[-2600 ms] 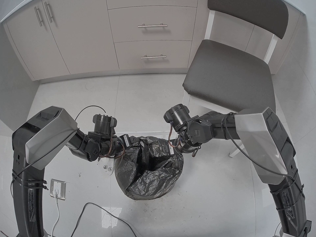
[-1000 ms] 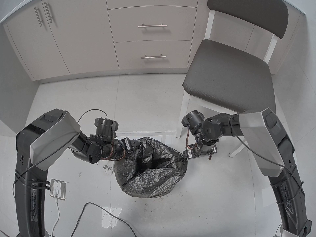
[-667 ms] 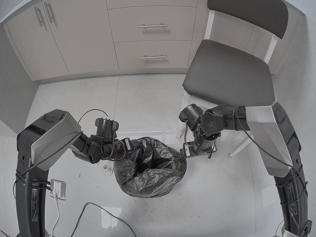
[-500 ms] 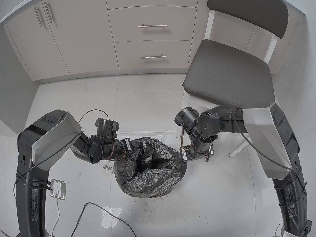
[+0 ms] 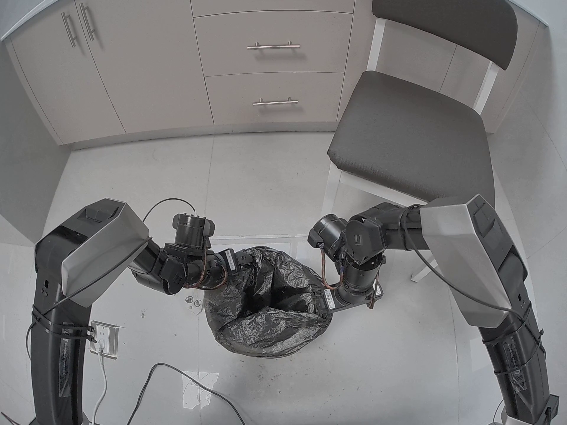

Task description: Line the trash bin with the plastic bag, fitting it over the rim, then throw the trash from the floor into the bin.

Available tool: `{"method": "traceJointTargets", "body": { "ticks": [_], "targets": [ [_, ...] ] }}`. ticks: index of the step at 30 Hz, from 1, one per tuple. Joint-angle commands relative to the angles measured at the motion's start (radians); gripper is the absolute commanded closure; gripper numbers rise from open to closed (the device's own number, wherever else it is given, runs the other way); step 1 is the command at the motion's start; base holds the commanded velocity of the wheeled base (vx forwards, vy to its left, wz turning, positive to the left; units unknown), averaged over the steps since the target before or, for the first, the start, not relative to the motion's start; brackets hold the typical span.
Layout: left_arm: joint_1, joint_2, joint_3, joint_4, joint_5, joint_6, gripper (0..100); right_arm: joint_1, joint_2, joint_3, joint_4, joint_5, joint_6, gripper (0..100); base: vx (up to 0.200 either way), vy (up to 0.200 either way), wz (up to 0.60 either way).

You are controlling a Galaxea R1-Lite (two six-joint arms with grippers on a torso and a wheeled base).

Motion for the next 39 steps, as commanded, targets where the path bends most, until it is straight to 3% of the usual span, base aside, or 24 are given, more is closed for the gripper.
{"method": "traceJointTargets", "body": {
  "ticks": [1, 13, 27, 33, 39],
  "targets": [
    [0.003, 0.004, -0.002, -0.001, 0.0, -0.001, 0, 0.008, 0.045, 0.001, -0.029, 0.001, 0.0, 0, 0.0, 0.0, 0.0],
    [0.0, -0.004, -0.002, -0.001, 0.0, -0.005, 0, 0.011, 0.103, 0.001, -0.054, -0.009, 0.002, 0, 0.0, 0.0, 0.0],
    [0.0, -0.025, 0.0, 0.001, 0.0, -0.019, 0, -0.067, 0.117, 0.001, -0.109, -0.006, -0.004, 0, 0.0, 0.0, 0.0],
    [-0.004, -0.03, 0.003, 0.001, 0.002, -0.017, 0, -0.041, 0.038, 0.001, -0.106, 0.001, -0.004, 0, 0.0, 0.0, 0.0],
    [-0.005, -0.021, 0.0, -0.001, 0.0, -0.017, 0, 0.053, -0.098, 0.001, -0.112, 0.005, 0.002, 0, 0.0, 0.0, 0.0]
  ]
}}
